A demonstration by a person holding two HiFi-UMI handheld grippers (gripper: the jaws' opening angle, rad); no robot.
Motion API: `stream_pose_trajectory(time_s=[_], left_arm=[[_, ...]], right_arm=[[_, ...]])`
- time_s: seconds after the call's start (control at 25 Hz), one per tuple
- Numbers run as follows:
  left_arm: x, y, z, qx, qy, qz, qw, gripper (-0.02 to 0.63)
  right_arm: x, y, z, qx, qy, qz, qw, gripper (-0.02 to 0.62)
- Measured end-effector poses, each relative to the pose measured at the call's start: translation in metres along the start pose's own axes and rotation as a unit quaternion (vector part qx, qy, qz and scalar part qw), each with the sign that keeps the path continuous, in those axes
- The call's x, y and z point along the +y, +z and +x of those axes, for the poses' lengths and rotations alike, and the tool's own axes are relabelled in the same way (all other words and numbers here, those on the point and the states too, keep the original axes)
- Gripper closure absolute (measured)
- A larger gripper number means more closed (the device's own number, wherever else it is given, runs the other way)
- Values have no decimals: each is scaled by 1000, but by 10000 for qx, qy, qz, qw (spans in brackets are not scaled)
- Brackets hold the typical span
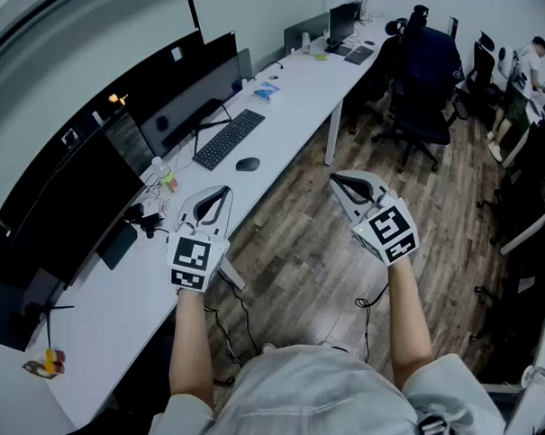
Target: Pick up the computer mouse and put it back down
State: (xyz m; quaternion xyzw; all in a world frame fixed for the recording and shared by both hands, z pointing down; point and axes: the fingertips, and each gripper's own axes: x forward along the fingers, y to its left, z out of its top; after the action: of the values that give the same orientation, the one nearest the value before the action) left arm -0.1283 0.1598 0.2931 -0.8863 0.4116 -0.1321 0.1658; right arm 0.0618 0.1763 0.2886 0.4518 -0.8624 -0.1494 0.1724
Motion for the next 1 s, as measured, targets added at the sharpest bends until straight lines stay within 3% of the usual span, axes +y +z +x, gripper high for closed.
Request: stream_pose_trajectory(time_s=[0.36,0.52,0.68,1.0], left_arm=[[-9,-10,8,152,-22,-83,9998,592],[-17,-9,11,180,19,-102,9998,592],[-25,-6,13,201,192,-187,9994,592],[-47,-5,11,306,710,-546,9955,594]], right_arm=[[-11,-6,-9,-164,-192,3,9997,594],[-10,-17,-15,-71,19,150,9999,594],[-7,-29,-20,4,471,-20,9989,594],[-39,-37,-41,-294,192,228,9991,594]])
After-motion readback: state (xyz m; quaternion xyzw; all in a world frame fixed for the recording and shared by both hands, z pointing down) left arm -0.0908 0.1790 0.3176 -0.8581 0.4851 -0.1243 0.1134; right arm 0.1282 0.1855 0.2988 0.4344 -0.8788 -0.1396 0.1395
